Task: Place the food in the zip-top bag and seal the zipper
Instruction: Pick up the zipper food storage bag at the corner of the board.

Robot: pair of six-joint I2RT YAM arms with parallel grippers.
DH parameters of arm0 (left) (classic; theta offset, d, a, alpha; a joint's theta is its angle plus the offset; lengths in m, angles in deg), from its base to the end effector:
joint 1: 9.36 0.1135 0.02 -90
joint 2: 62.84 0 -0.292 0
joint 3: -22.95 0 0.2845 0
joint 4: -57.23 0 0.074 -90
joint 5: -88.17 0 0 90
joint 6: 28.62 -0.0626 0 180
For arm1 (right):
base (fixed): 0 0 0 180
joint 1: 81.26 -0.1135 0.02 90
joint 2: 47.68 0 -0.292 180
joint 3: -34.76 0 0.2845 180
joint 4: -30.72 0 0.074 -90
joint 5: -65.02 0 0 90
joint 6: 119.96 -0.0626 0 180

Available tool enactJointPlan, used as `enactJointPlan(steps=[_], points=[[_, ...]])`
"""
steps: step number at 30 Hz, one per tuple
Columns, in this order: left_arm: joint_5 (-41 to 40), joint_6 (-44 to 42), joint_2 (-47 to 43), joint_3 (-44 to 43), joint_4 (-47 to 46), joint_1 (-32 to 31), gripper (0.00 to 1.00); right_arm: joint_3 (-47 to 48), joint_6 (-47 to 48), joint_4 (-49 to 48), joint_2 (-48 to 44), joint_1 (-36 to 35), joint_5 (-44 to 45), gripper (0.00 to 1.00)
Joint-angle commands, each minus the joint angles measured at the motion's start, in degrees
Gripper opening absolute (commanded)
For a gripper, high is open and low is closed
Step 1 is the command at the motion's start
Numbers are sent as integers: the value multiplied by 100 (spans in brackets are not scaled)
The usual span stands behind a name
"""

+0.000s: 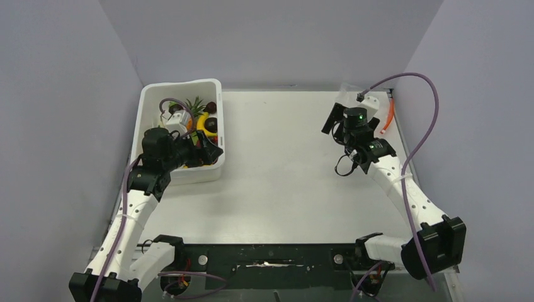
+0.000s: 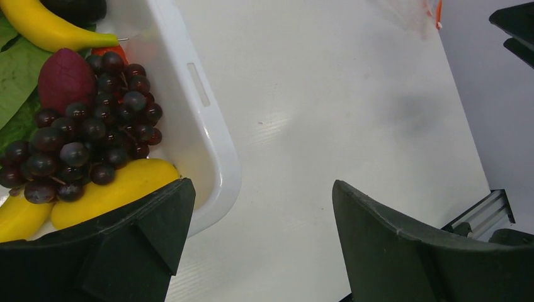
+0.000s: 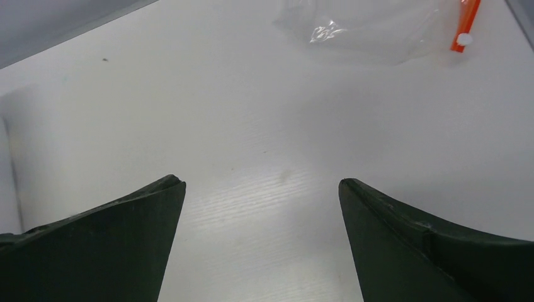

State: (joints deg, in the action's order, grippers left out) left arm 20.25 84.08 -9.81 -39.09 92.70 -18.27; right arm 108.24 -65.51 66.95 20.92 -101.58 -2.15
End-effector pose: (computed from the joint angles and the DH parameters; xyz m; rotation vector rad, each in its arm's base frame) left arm 0.2370 -0.0610 0.3325 -0.0002 2.0755 -0.7344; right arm 0.2986 0.0847 0.3411 0.5051 2.0131 0.1748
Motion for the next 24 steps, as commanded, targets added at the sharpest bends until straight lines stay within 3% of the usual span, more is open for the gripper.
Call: enactJointPlan(steps=[1,6,11,24], points=[[-158,-186,-48,-49,-324,-132,80,130,935,-1050,391,466,134,95],[65,-21,-240,464,-1149,-201,80,95,1440,-1594,949,1175,141,70],[-128,-68,-367,648,-1258,-204,80,185,1552,-1950,1462,1945,-254,56],[93,13,-597,764,-1340,-215,80,804,1767,-2246,2969,3383,-1094,51]])
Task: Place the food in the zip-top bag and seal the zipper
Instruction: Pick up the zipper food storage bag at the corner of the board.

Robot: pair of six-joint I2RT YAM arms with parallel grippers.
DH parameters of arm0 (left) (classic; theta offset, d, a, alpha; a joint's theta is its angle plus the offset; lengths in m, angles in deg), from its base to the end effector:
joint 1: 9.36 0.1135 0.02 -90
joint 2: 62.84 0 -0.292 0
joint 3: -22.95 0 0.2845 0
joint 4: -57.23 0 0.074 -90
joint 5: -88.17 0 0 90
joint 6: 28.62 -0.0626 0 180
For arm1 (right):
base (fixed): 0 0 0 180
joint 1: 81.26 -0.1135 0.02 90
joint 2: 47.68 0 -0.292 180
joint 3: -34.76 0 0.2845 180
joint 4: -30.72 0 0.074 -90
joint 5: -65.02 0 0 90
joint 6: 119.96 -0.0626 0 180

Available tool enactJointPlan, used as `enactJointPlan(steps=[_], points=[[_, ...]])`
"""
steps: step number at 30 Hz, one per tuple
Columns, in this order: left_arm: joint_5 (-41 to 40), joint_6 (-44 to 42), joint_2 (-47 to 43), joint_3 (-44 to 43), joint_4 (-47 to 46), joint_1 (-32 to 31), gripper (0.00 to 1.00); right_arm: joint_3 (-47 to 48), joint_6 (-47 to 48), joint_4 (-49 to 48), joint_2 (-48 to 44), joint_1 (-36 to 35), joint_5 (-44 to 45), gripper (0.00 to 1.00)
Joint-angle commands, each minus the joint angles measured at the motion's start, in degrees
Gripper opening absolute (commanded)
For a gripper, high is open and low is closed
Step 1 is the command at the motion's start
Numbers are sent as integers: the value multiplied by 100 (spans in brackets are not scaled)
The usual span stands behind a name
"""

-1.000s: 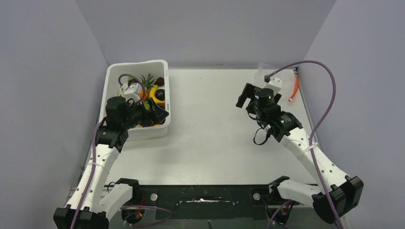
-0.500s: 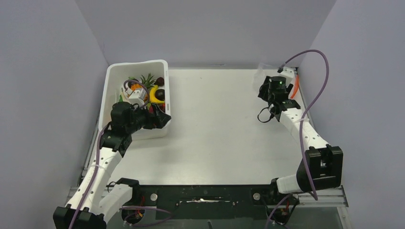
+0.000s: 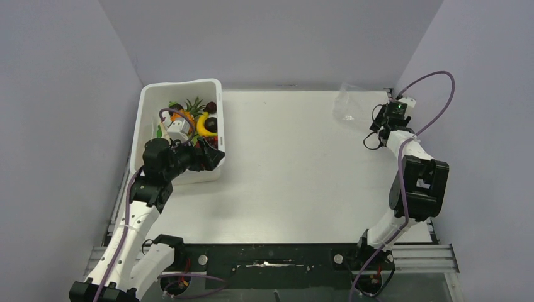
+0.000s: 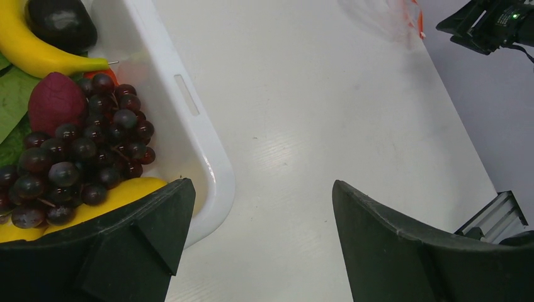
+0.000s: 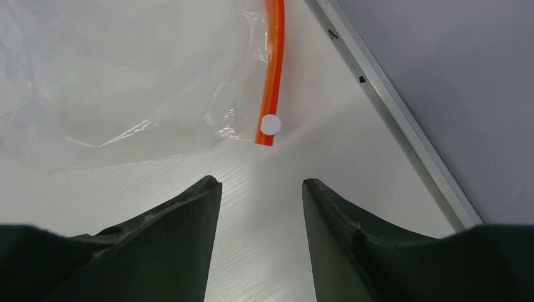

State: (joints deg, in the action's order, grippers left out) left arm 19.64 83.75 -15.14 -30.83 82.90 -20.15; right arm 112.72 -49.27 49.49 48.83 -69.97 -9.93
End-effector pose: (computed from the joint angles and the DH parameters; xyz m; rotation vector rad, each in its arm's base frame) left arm 0.2226 -0.0657 0.3153 0.0625 1.9583 -0.7438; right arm 0.4183 -0.1001 0.2316 0.7192 2.0838 -0.2137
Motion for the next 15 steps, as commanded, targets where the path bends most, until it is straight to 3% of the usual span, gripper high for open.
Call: enactJointPlan(steps=[1,6,15], points=[[148,48,-63,-63,-359,-32,80,448,162,-478,278,265,-355,51],[109,8,-110,-72,-307,-62,80,780,124,-528,753,392,-557,59],[75,-15,-138,-72,-282,-70,80,1070,-333,-646,1327,826,-1276,57]])
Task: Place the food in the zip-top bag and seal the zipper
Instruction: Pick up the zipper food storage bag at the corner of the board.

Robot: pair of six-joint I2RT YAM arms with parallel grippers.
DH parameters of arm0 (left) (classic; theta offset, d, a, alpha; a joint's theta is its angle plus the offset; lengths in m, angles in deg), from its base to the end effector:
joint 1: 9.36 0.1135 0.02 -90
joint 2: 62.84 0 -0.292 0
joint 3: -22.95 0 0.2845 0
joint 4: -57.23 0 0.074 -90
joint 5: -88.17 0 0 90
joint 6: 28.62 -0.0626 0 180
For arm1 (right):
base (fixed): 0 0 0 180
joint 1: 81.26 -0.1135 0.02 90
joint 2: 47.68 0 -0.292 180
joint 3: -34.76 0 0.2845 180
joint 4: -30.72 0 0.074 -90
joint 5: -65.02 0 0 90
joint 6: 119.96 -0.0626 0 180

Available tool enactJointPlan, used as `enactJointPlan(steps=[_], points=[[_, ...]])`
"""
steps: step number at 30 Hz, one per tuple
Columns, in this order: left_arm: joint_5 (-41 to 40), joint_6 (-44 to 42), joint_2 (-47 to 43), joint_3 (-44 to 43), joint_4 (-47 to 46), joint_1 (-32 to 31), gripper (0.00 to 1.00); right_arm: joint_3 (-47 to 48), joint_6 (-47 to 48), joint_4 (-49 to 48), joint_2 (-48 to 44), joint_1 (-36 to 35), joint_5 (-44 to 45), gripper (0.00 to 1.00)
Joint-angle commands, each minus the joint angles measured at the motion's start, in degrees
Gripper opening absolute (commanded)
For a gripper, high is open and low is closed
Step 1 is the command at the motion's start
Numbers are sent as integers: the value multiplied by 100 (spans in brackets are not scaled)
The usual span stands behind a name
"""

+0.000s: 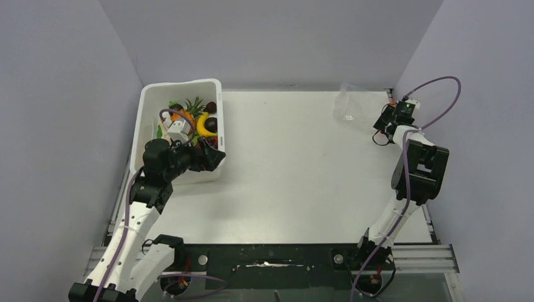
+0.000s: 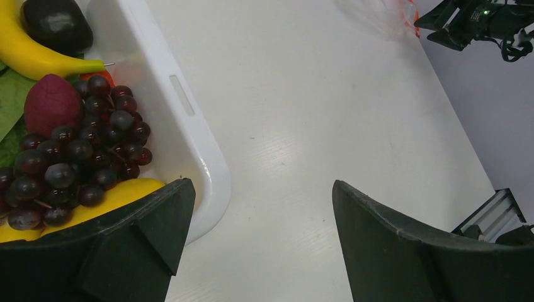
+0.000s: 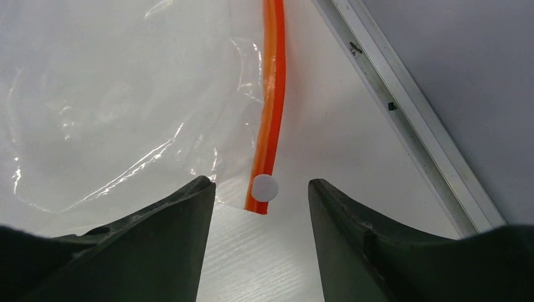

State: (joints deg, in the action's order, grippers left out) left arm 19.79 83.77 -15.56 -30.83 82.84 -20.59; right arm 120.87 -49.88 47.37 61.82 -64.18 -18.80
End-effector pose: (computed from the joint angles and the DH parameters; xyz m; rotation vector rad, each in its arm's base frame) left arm 0.2206 -0.0673 0.3170 0.0736 1.9507 -0.7518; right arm 0.4596 -0.1483 0.1882 0.7730 2.1307 -0.0961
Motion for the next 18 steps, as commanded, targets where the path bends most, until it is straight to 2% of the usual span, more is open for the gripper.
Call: enactJointPlan(steps=[1,14,18], points=[[53,-18,-98,-70,-267,-23,80,246,-321,-490,62,281,-482,56],[19,-38,-87,-79,-253,-29,80,353,-671,-693,554,391,-1020,53],[0,-42,-97,-77,-250,-16,80,342,-795,-867,642,427,-1212,47]])
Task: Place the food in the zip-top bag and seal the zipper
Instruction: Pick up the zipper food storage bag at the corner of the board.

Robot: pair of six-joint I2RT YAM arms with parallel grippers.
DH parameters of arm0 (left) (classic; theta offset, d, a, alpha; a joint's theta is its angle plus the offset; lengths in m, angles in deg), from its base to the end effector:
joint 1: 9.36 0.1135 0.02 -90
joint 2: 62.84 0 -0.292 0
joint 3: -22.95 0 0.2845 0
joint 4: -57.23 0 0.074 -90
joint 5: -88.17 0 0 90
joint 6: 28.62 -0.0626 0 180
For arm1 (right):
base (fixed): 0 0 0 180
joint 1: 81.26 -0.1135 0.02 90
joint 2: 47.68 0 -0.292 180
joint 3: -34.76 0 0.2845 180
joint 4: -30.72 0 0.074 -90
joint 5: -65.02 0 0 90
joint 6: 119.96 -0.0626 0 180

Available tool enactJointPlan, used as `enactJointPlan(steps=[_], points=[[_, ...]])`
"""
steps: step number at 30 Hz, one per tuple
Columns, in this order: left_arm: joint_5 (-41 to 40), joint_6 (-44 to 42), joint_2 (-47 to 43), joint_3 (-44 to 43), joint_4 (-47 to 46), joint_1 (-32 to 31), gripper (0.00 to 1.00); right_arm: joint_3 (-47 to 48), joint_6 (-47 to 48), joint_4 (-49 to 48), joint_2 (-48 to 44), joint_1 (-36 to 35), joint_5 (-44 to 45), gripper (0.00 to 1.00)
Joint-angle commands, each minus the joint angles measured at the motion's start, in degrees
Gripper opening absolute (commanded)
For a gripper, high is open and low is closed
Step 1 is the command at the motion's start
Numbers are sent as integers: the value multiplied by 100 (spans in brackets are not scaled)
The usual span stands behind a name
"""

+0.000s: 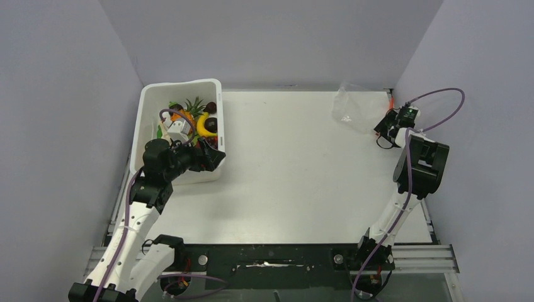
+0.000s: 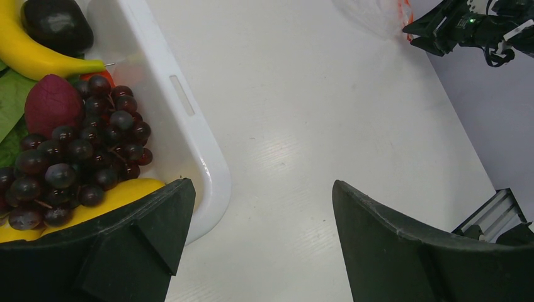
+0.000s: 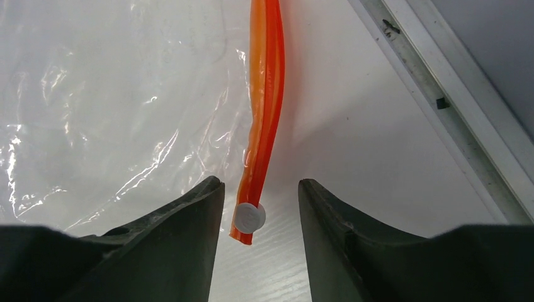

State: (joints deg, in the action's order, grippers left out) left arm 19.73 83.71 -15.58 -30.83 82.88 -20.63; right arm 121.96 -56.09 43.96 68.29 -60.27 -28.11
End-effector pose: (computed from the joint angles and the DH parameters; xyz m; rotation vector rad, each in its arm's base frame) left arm 0.2205 -0.0674 0.3169 0.0745 1.9509 -0.7505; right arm 0.4668 -0.1754 0.1477 0.8956 2.1240 0.1089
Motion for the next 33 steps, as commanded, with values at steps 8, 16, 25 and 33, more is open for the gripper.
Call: enactJointPlan(steps=[8,16,25,33], points=[[-37,-53,-72,-83,-239,-15,80,117,-202,-664,-92,34,-428,18],[-70,-54,-52,-87,-234,-3,80,-268,-64,-598,-618,19,-477,7],[-67,-25,-78,-64,-250,-4,80,-1074,280,-409,-1633,-335,-293,5],[-4,61,-19,-7,-348,-29,78,-1730,493,-104,-2753,-1040,-60,3]])
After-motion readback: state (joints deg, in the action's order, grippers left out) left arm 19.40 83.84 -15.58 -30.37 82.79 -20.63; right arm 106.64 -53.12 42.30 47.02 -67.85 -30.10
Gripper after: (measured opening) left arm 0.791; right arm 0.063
